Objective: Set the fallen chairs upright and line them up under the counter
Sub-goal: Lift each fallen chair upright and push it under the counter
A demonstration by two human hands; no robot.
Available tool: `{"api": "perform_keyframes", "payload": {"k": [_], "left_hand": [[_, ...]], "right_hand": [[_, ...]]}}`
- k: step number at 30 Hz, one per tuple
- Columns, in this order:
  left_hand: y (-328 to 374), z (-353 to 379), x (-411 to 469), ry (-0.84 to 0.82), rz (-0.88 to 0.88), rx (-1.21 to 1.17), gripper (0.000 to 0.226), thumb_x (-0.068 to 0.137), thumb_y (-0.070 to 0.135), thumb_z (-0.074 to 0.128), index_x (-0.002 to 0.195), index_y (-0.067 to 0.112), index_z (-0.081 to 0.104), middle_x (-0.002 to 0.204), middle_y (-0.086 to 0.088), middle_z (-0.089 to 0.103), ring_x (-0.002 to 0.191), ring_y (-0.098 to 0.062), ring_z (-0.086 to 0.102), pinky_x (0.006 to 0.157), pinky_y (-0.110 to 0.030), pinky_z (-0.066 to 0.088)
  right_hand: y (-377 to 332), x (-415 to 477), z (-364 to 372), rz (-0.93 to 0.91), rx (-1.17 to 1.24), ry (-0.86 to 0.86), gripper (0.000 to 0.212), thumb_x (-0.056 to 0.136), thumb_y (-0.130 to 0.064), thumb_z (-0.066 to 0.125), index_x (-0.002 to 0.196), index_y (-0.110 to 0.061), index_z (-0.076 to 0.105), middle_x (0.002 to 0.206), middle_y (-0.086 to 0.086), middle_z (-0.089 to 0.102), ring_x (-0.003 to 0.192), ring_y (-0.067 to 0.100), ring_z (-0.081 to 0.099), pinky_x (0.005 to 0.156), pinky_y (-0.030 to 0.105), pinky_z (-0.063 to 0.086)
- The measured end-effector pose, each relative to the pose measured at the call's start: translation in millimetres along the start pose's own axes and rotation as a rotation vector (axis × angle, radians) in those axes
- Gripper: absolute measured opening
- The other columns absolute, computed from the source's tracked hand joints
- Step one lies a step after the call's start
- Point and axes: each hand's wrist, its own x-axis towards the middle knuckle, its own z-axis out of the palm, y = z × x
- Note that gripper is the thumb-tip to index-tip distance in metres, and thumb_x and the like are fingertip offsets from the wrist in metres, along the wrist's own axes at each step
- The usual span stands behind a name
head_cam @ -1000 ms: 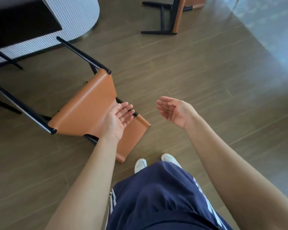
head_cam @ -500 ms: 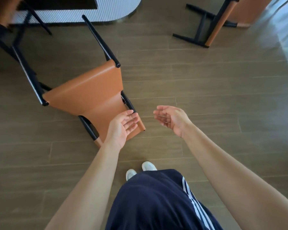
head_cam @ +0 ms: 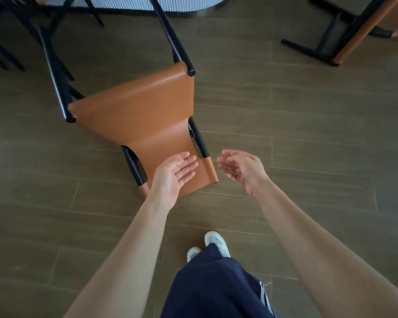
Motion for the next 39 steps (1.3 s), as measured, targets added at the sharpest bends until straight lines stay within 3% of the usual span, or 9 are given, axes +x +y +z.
{"api": "perform_keyframes", "payload": {"k": [13,21,27,30,35,39], "left_hand": [[-119.2,-64.4,163.8,0.025,0.043,-0.025,0.024,0.098,0.010,0.045,0.115,0.004,0.062,0.110,-0.011,0.072,0.102,-0.023,0.069,0.090,-0.035,0.053],[-203.0,-123.7,276.7,0.046,0.102,0.242,0.022,0.096,0.008,0.047,0.105,0.009,0.067,0.103,-0.006,0.075,0.098,-0.019,0.071,0.094,-0.037,0.052],[-232.9,-146.7,342.8,0.035,0.188,0.413,0.021,0.096,0.009,0.049,0.103,0.013,0.069,0.102,-0.003,0.075,0.096,-0.015,0.071,0.093,-0.035,0.053],[-245.9,-155.3,365.7,0.021,0.202,0.527,0.019,0.096,0.011,0.052,0.105,0.014,0.069,0.102,-0.001,0.074,0.095,-0.012,0.071,0.094,-0.035,0.053],[-254.4,-173.3,396.2,-0.009,0.126,0.438,0.019,0.098,0.014,0.050,0.103,0.015,0.068,0.103,-0.002,0.074,0.099,-0.017,0.070,0.100,-0.039,0.049],[-253.4,-184.4,415.7,0.001,0.171,0.469,0.020,0.099,0.016,0.049,0.104,0.016,0.068,0.103,-0.001,0.074,0.098,-0.016,0.070,0.098,-0.037,0.050]], "right_hand": [[131.2,179.1,27.2,0.028,0.001,-0.117,0.028,0.092,-0.005,0.047,0.102,-0.015,0.072,0.094,0.005,0.077,0.089,0.018,0.073,0.066,0.026,0.052],[221.8,295.5,37.4,0.049,-0.006,-0.136,0.027,0.092,-0.006,0.048,0.098,-0.016,0.072,0.089,0.004,0.077,0.083,0.016,0.072,0.066,0.025,0.052],[265.0,366.4,42.6,0.065,0.063,-0.161,0.025,0.091,-0.005,0.048,0.099,-0.014,0.070,0.096,0.007,0.076,0.082,0.017,0.072,0.066,0.025,0.053],[286.1,393.5,46.1,0.099,0.130,-0.183,0.022,0.092,-0.005,0.048,0.096,-0.013,0.068,0.090,0.006,0.076,0.079,0.016,0.071,0.063,0.025,0.053],[318.9,428.9,54.1,0.155,0.230,-0.213,0.021,0.094,-0.008,0.046,0.096,-0.011,0.066,0.082,0.005,0.076,0.076,0.017,0.072,0.062,0.027,0.052],[337.6,448.5,55.3,0.173,0.250,-0.207,0.022,0.096,-0.012,0.044,0.096,-0.012,0.066,0.081,0.006,0.077,0.075,0.016,0.073,0.066,0.028,0.051]]}}
